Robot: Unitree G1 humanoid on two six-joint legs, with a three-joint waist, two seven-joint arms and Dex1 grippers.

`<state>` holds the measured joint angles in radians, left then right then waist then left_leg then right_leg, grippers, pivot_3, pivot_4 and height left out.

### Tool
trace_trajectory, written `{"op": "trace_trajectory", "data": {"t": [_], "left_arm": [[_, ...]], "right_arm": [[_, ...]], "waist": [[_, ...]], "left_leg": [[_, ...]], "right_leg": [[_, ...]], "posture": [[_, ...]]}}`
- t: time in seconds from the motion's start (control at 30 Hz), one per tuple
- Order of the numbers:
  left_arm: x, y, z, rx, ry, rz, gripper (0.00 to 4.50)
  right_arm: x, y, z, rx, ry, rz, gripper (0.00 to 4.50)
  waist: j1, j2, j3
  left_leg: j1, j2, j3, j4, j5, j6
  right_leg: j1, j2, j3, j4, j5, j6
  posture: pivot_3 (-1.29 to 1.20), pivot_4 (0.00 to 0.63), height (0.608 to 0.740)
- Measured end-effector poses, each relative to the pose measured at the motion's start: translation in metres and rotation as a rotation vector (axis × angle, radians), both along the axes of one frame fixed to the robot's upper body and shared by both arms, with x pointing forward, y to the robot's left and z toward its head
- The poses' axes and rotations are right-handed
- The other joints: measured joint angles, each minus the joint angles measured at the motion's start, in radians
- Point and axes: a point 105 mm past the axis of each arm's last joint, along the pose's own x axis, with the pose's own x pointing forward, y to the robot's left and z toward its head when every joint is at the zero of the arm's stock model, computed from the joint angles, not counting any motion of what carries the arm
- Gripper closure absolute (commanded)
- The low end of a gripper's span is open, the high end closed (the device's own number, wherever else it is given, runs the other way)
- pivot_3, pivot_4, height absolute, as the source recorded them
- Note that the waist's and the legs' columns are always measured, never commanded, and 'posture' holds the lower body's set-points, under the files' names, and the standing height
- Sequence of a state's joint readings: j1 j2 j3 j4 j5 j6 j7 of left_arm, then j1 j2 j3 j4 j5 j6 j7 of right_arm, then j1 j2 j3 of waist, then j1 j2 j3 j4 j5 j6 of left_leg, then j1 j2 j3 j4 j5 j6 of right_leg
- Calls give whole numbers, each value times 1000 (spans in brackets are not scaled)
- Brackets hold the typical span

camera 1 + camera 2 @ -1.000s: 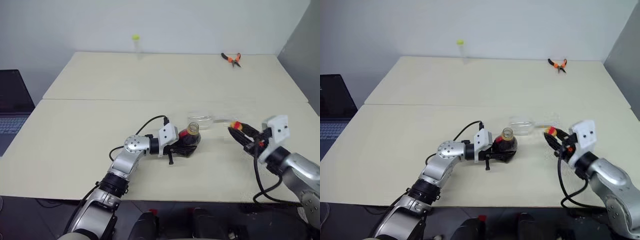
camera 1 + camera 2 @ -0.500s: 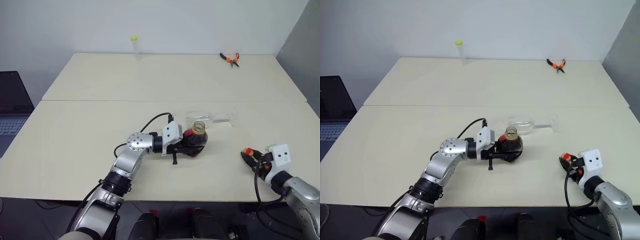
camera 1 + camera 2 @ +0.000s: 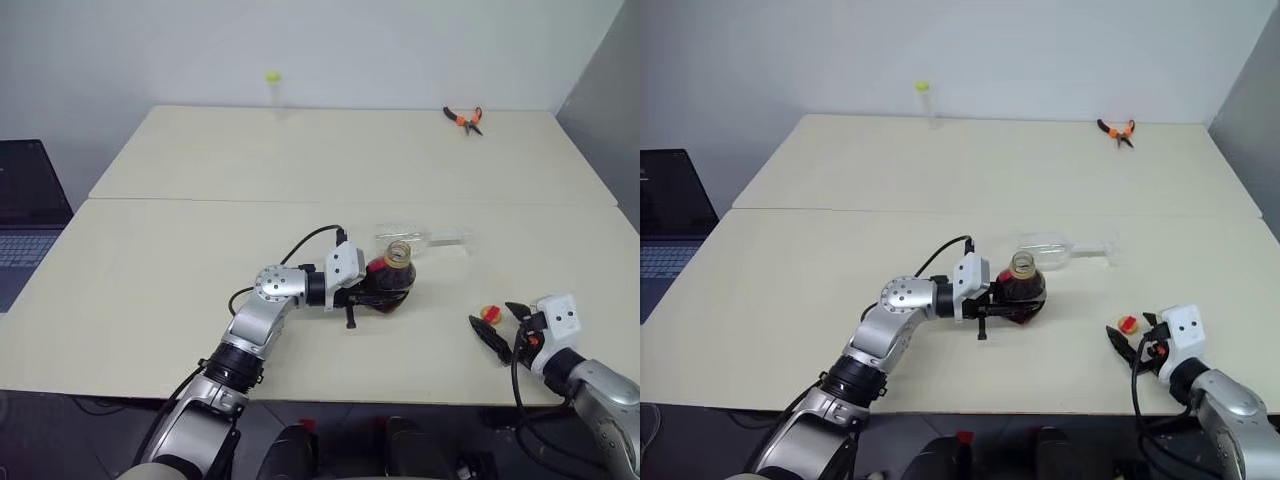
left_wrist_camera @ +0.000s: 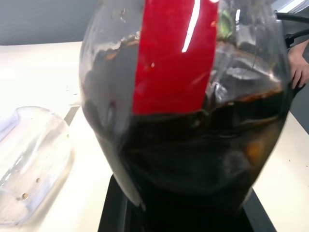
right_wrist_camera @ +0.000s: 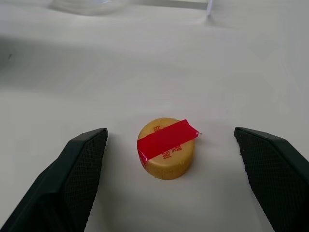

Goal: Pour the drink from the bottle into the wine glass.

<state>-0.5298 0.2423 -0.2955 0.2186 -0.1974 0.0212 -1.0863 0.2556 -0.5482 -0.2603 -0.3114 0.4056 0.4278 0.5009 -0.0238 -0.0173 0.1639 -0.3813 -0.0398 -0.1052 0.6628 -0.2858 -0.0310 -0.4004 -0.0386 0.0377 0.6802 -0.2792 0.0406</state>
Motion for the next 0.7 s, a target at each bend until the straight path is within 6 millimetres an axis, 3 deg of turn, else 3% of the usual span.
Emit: {"op": "trace_trajectory", "data": {"t": [0.1, 0.2, 0.47, 0.57, 0.7], "left_arm": [[11, 9, 6, -34, -11, 89, 3852], [29, 25, 13, -89, -22, 232, 3852], [69, 73, 11, -219, 19, 633, 3852], [86, 103, 5, -243, 20, 821, 3852], [107, 146, 5, -248, -11, 1039, 3852]], "right_arm": [[-4, 3, 13, -37, -11, 44, 0], [-4, 23, 42, -71, -65, 161, 0], [13, 107, 109, -82, -241, 506, 0], [19, 138, 121, -69, -280, 609, 0], [22, 167, 119, -42, -267, 702, 0]], "waist": [[2, 1, 0], [-7, 1, 0], [-4, 1, 0], [-3, 0, 0], [-2, -2, 1]], "left_leg": [[0, 0, 1, 0, 0, 0], [1, 1, 0, -1, 0, 0], [-1, 1, -2, 0, 0, 0], [-2, 0, -1, 0, 0, -1], [-3, 0, -2, 0, 1, -2]], "right_leg": [[-1, 0, 0, 0, 0, 0], [-1, 1, 0, 0, 0, 0], [-2, 0, -1, 0, 0, 1], [-3, 0, -2, 0, 0, 0], [-4, -1, -2, 0, 0, 0]], "posture": [[0, 150, 740], [0, 150, 740], [0, 150, 740], [0, 150, 740], [0, 150, 740]]}}
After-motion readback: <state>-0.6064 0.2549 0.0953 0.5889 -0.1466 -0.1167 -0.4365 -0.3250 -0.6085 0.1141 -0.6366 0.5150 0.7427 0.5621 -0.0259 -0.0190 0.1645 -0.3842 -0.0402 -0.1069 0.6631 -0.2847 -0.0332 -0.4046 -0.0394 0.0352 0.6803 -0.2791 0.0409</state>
